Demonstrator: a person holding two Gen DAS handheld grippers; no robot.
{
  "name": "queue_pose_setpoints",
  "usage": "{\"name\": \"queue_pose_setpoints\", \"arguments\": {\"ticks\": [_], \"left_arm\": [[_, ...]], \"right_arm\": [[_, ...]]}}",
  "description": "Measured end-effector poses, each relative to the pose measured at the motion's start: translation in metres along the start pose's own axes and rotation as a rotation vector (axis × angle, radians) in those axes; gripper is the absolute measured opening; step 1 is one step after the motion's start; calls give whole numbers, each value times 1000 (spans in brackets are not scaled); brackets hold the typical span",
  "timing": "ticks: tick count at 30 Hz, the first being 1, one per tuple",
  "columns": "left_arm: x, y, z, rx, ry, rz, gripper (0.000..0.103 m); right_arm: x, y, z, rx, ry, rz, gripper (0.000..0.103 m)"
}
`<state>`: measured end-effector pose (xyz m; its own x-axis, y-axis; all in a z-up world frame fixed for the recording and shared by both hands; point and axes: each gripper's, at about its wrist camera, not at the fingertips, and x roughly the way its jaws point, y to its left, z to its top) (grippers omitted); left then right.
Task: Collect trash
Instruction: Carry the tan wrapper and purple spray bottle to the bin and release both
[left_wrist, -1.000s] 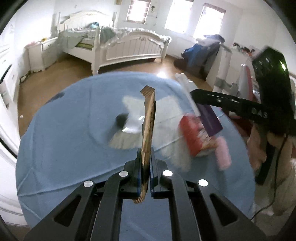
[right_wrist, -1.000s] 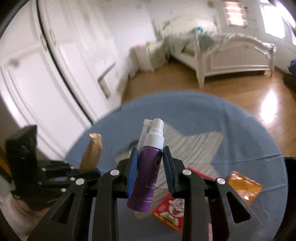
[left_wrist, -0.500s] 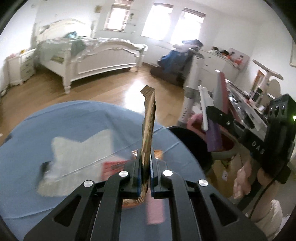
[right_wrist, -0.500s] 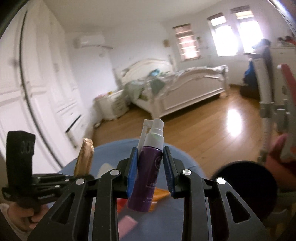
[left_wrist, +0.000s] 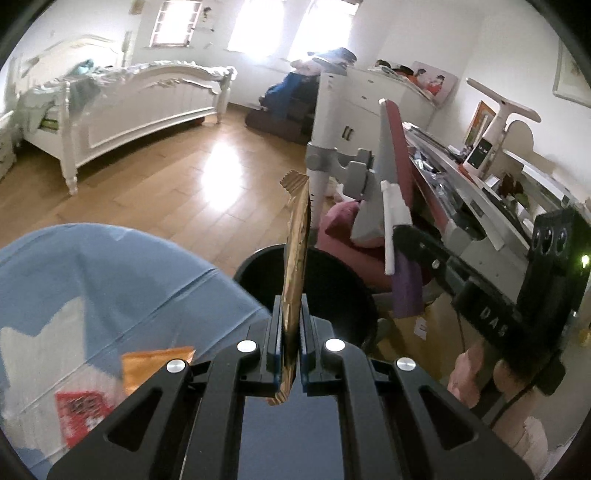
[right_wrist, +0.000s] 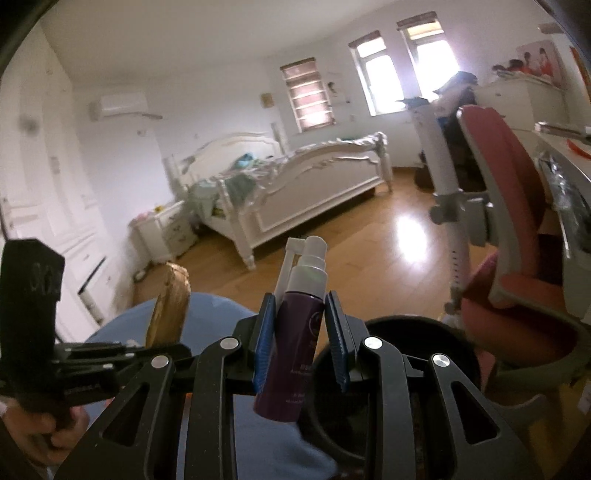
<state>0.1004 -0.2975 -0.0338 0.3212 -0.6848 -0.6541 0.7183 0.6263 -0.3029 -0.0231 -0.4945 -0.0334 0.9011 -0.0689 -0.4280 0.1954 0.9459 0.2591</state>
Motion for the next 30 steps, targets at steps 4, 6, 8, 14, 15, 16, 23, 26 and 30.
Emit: {"name": "queue_pose_setpoints", "arguments": {"ticks": [4, 6, 8, 14, 15, 16, 23, 26, 30], "left_arm": [[20, -12, 10, 12, 7, -18, 8], [32, -19, 15, 30, 21, -33, 8], [44, -24, 18, 38, 33, -38, 8], [73, -30, 25, 56, 69, -54, 8], [77, -29, 26, 56, 74, -53, 8], [79, -28, 26, 56, 79, -51, 8], [102, -23, 28, 50, 121, -43, 8], [108, -23, 28, 50, 131, -44, 8], [114, -26, 28, 51, 135, -38, 9]], "right_arm": [[9, -18, -3, 13, 4, -40, 29], [13, -22, -6, 21, 9, -53, 29], [19, -30, -8, 27, 14, -67, 29], [38, -51, -14, 29, 29, -106, 29], [41, -55, -15, 36, 32, -110, 29], [43, -56, -17, 39, 34, -113, 29], [57, -70, -25, 52, 56, -133, 29], [62, -73, -27, 55, 65, -139, 29], [67, -76, -30, 55, 73, -146, 29]]}}
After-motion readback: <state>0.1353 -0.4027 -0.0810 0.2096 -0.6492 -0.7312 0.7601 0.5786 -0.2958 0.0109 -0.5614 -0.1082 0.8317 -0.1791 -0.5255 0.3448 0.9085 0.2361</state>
